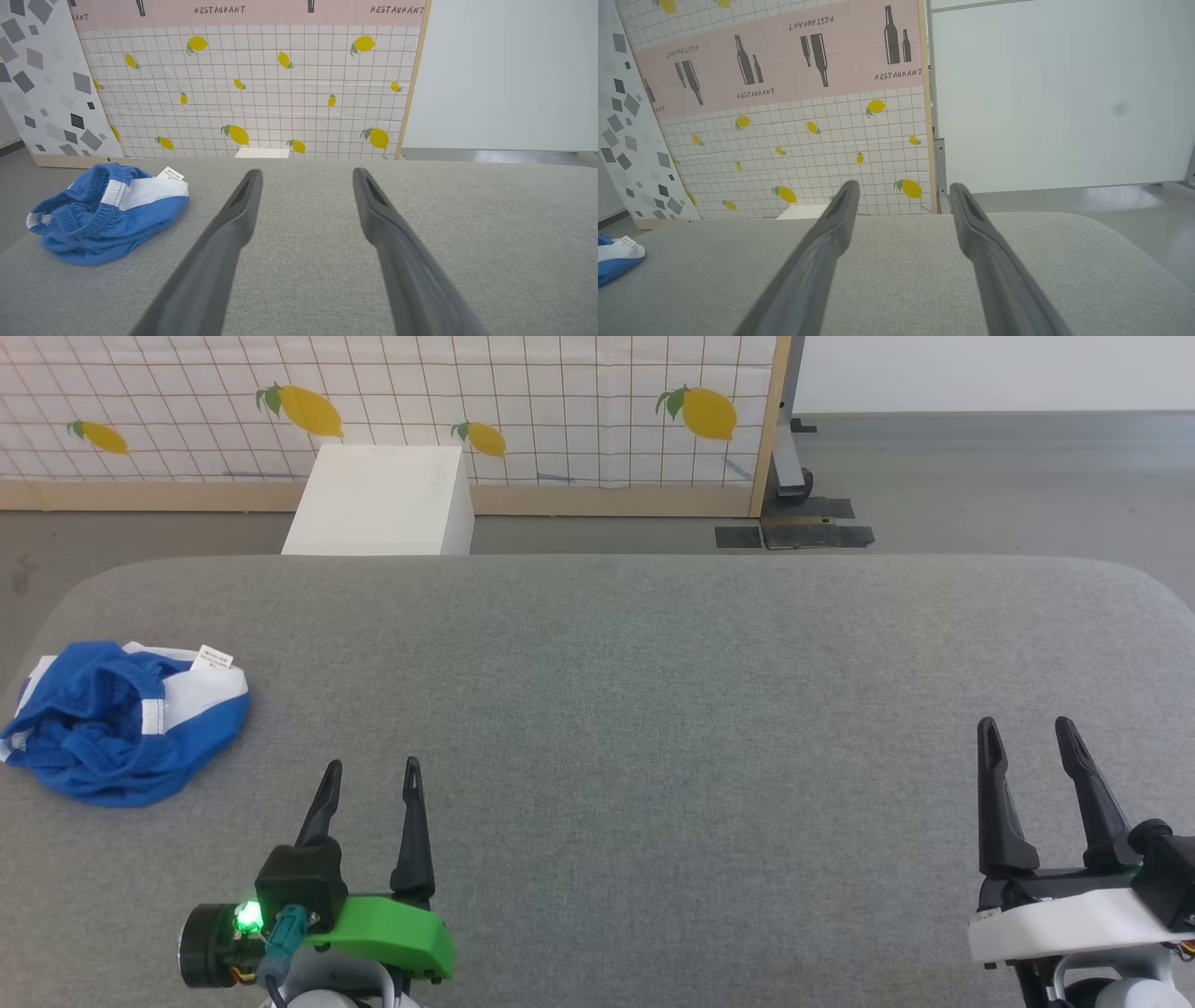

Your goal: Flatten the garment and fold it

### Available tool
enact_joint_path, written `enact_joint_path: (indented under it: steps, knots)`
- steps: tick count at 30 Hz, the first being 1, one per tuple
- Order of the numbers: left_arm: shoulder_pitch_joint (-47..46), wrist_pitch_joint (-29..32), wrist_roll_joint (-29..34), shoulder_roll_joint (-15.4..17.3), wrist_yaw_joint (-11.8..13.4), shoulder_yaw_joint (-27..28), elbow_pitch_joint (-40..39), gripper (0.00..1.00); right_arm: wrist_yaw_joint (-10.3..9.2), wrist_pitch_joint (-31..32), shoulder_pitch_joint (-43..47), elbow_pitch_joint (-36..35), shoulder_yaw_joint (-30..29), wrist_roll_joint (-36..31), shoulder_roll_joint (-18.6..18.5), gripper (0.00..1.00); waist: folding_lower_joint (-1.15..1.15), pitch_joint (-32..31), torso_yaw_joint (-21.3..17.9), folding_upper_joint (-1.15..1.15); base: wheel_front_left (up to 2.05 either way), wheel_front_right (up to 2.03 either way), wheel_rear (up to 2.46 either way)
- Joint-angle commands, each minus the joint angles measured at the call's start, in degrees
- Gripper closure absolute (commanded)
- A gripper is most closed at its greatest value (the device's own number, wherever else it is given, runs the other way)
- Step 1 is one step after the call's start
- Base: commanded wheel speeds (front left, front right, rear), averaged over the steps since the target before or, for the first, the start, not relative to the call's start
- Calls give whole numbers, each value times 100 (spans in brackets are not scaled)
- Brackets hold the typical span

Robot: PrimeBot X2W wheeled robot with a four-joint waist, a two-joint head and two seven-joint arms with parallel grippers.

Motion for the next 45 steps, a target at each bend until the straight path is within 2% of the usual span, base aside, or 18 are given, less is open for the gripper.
enact_joint_path:
  steps: [1,20,45]
  knots:
    - [-116,-59,-42,-23,25,-23,29,0,-8,-65,73,-30,-26,19,9,0,0,6,4,0,0,0,0]
    - [-170,-279,-162,-27,54,-94,172,0,-10,-286,110,63,-1,13,11,0,0,45,33,0,0,0,0]
    - [-177,-279,-186,-27,2,-83,265,0,-10,-286,120,208,75,-100,11,0,0,49,39,0,0,0,0]
